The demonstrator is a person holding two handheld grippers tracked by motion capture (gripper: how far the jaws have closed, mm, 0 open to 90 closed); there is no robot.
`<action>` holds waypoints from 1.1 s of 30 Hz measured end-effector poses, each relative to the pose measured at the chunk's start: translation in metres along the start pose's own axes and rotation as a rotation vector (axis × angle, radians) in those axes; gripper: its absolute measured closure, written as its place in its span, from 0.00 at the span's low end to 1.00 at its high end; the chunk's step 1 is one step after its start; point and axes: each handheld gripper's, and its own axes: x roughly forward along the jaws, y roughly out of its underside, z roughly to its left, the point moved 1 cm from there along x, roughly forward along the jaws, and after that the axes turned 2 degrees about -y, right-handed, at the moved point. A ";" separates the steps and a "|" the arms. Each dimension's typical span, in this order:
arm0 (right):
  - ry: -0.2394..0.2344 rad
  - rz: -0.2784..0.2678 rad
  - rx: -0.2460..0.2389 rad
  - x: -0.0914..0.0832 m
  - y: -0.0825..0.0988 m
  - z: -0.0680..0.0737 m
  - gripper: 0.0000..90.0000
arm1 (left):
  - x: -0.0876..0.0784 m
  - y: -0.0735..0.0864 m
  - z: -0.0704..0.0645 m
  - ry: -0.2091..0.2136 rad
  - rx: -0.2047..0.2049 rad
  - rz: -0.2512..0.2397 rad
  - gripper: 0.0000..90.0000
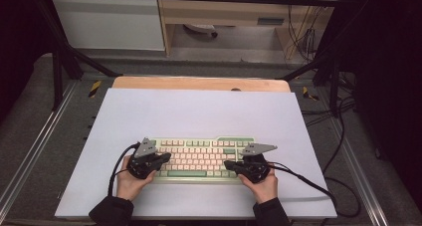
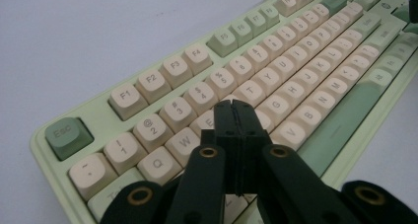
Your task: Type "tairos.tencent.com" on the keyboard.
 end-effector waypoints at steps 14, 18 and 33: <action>-0.004 -0.001 0.000 0.004 -0.003 0.002 1.00 | -0.016 0.013 0.009 -0.009 -0.017 -0.005 1.00; -0.003 -0.002 -0.004 0.005 -0.006 0.004 1.00 | -0.018 0.016 0.010 -0.010 -0.015 -0.001 1.00; 0.005 -0.002 -0.009 0.022 -0.023 0.012 1.00 | -0.020 0.021 0.013 -0.009 -0.030 -0.001 1.00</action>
